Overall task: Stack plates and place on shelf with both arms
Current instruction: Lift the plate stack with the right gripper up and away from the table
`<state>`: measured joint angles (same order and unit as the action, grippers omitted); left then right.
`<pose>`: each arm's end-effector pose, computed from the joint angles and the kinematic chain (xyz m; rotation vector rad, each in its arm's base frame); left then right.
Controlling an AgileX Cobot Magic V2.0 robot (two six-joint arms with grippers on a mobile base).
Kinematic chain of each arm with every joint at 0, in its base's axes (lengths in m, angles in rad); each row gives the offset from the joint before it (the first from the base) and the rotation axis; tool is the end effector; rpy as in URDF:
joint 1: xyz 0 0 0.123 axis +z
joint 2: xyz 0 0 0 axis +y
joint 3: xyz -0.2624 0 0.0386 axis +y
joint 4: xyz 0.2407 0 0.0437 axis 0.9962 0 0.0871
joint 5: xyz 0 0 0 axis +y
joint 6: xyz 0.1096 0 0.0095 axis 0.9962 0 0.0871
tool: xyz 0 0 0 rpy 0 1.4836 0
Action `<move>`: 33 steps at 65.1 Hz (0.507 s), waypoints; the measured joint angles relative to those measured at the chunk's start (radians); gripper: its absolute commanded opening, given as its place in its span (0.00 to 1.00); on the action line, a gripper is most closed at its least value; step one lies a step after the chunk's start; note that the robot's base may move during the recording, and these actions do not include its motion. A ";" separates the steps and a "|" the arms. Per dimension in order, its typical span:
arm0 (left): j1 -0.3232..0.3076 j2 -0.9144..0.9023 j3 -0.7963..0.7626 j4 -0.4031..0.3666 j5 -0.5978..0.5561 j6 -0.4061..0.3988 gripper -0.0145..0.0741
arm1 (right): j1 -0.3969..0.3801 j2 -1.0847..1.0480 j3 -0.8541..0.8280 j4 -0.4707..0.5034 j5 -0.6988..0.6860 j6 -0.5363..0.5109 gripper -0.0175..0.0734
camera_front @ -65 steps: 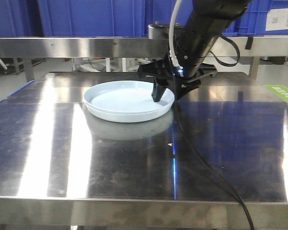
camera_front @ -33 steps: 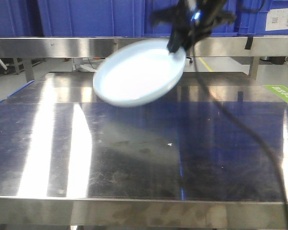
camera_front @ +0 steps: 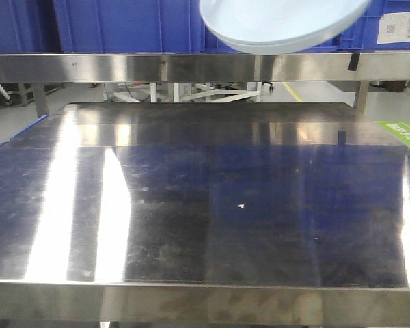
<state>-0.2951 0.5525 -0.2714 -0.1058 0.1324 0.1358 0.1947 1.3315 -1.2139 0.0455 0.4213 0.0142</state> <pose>0.1378 -0.0435 0.2335 0.3179 1.8742 -0.1929 0.3120 0.0636 0.3542 -0.1525 2.0208 0.1773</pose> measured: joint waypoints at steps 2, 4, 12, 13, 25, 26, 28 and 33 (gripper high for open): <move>0.000 0.000 0.000 0.000 0.000 0.000 0.28 | 0.000 -0.038 0.042 0.000 -0.018 0.000 0.25; 0.000 0.000 0.000 0.000 0.000 0.000 0.28 | 0.000 -0.085 0.093 0.000 -0.030 0.000 0.25; 0.000 0.000 0.000 0.000 0.000 0.000 0.28 | 0.000 -0.228 0.246 0.000 -0.066 0.000 0.25; 0.000 0.000 0.000 0.000 0.000 0.000 0.28 | 0.000 -0.237 0.264 0.000 -0.069 0.000 0.25; 0.000 0.000 0.000 0.000 0.000 0.000 0.28 | 0.000 -0.431 0.451 0.000 -0.076 0.000 0.25; 0.000 0.000 0.000 0.000 0.000 0.000 0.28 | 0.000 -0.445 0.464 0.000 -0.078 0.000 0.25; 0.000 0.000 0.000 0.000 0.000 0.000 0.28 | 0.000 -0.464 0.490 0.000 -0.078 0.000 0.25; 0.000 0.000 0.000 0.000 0.000 0.000 0.28 | 0.000 -0.527 0.548 0.000 -0.093 0.000 0.25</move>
<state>-0.2951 0.5525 -0.2714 -0.1058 0.1324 0.1358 0.1947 0.8048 -0.6659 0.0455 0.3287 0.0142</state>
